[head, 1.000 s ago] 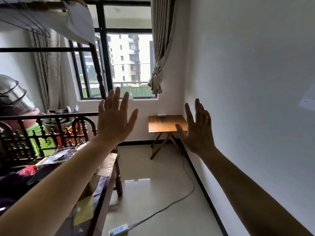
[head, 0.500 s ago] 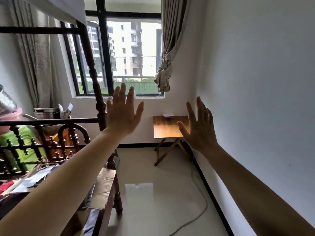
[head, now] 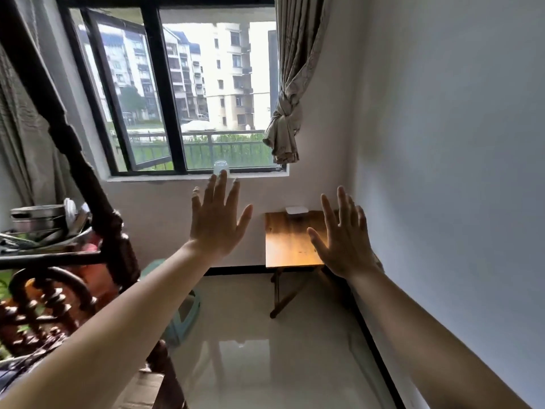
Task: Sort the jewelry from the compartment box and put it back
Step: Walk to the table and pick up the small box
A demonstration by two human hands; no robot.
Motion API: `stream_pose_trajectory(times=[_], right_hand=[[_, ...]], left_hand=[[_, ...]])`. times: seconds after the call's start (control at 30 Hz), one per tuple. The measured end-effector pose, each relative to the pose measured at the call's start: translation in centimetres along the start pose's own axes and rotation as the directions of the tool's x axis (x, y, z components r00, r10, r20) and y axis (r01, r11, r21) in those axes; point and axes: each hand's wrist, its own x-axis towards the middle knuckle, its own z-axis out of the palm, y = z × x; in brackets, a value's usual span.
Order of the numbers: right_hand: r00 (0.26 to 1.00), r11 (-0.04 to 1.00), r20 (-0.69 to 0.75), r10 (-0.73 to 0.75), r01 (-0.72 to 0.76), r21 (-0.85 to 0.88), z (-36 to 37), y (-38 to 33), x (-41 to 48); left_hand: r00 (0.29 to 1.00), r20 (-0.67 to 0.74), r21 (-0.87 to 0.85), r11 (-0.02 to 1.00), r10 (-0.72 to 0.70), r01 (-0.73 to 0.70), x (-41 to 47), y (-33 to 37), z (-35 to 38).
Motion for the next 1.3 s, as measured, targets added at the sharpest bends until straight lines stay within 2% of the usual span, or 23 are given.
stream_pose_trajectory(times=[0.17, 0.27, 0.5, 0.6, 0.77, 0.97, 1.2, 1.3], right_hand=[[0.997, 0.996, 0.055, 0.060, -0.063, 0.058, 8.4, 2.7, 8.6], [0.996, 0.997, 0.090, 0.012, -0.018, 0.069, 14.4, 3.6, 12.6], [0.990, 0.999, 0.138, 0.001, -0.008, 0.052, 28.8, 5.6, 22.8], [0.986, 0.998, 0.162, 0.050, -0.056, 0.033, 34.3, 7.3, 27.8], [0.980, 0.991, 0.148, 0.136, -0.137, -0.005, 40.8, 12.0, 34.6], [0.958, 0.969, 0.148, 0.245, -0.242, -0.041, 48.2, 20.8, 39.7], [0.901, 0.921, 0.192, 0.390, -0.380, -0.086, 59.4, 32.1, 46.2], [0.888, 0.915, 0.223, 0.402, -0.385, -0.116, 63.5, 36.1, 50.0]], left_hand=[[0.999, -0.001, 0.017, 0.999, -0.040, 0.040, 7.5, -2.9, 6.2], [0.998, 0.000, 0.037, 0.998, -0.059, 0.058, 11.4, -5.6, 10.7], [0.994, 0.014, 0.012, 0.994, -0.111, 0.111, 21.9, -12.3, 23.0], [0.990, 0.057, -0.043, 0.990, -0.131, 0.134, 28.0, -14.7, 27.9], [0.996, 0.085, -0.070, 0.997, -0.016, 0.022, 39.0, -16.0, 35.6], [0.982, 0.143, -0.117, 0.987, 0.123, -0.106, 49.6, -12.7, 47.2], [0.909, 0.306, -0.131, 0.959, 0.282, -0.253, 59.8, -8.3, 62.4], [0.874, 0.344, -0.159, 0.938, 0.344, -0.307, 64.0, -7.2, 67.2]])
